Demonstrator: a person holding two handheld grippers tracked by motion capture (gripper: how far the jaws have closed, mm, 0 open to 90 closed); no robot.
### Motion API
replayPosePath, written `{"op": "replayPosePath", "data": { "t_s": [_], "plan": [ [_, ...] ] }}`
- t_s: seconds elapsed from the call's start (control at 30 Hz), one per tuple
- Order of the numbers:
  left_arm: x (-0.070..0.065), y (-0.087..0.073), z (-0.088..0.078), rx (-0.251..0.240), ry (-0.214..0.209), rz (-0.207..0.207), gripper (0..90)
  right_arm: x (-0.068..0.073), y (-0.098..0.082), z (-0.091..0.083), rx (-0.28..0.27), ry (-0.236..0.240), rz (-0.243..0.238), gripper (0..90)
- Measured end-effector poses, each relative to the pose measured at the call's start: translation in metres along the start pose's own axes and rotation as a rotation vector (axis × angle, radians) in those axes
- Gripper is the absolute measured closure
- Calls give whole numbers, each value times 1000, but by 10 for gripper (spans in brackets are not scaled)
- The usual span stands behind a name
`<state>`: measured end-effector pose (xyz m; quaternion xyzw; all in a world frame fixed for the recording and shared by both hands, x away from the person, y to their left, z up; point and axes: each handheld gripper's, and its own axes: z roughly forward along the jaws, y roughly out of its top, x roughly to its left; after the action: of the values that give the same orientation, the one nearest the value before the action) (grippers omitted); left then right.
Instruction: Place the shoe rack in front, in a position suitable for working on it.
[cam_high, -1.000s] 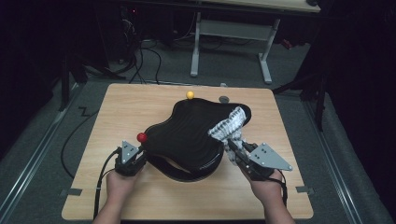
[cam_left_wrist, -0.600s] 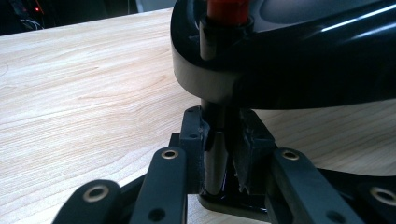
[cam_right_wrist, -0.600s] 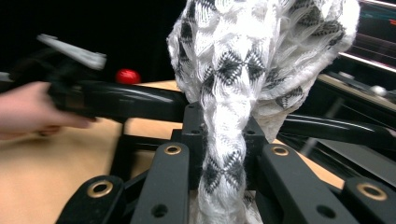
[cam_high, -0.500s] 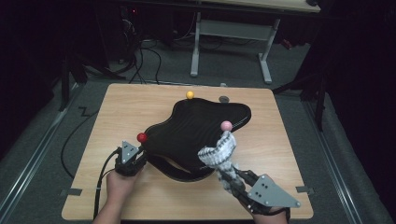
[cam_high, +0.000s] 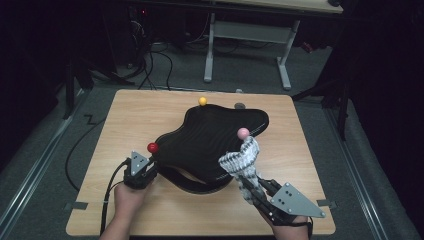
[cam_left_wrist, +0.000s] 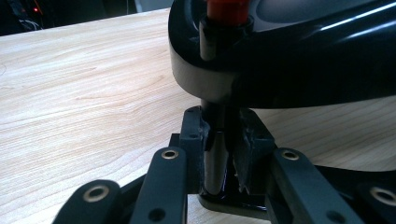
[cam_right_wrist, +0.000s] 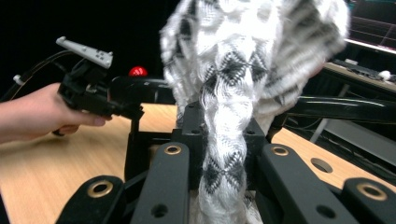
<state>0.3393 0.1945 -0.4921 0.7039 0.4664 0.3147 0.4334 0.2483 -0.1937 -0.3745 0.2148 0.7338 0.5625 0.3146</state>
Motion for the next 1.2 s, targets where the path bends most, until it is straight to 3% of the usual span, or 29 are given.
{"op": "replayPosePath", "data": {
  "t_s": [0.07,0.1,0.13,0.27,0.33,0.37,0.4,0.43,0.47,0.5,0.57,0.63,0.73,0.83,0.93,1.03,1.1,1.2],
  "plan": [
    [0,0,0,0,1,-2,746,15,-1,3,13,51,-58,792],
    [0,0,0,1,1,-2,746,15,-1,3,13,51,-58,792],
    [0,0,0,0,3,-1,746,25,-2,7,18,80,-88,792],
    [0,0,0,1,3,-3,746,32,-3,10,19,109,-84,792],
    [-3,0,-1,0,-14,6,746,25,-3,8,24,63,-84,788],
    [-3,0,-1,0,-14,6,746,25,-3,8,24,63,-84,788],
    [-6,0,-1,0,-24,15,746,21,-3,7,26,45,-66,788],
    [-11,1,0,2,-37,29,745,7,-6,4,28,-9,-26,788],
    [-11,1,0,2,-37,29,745,7,-6,4,28,-9,-26,788],
    [-13,1,0,2,-41,35,745,-5,-11,1,39,-52,-4,791],
    [-17,1,-1,4,-47,45,744,-7,-12,0,41,-55,0,791],
    [-19,1,-1,7,-48,45,744,1,-15,2,52,-42,-38,791],
    [-19,1,-2,6,-52,43,744,3,-14,3,55,-35,-46,791],
    [-24,1,-3,6,-67,56,743,-9,-15,-2,51,-78,-19,791],
    [-31,1,-4,9,-76,76,742,-13,-17,-4,55,-89,-10,792],
    [-33,1,-4,10,-81,77,741,-5,-21,1,60,-57,-26,792],
    [-34,1,-4,10,-86,81,741,6,-23,9,83,-10,-54,791],
    [-37,1,-5,7,-99,89,741,7,-23,11,86,-16,-68,791]
  ]
}}
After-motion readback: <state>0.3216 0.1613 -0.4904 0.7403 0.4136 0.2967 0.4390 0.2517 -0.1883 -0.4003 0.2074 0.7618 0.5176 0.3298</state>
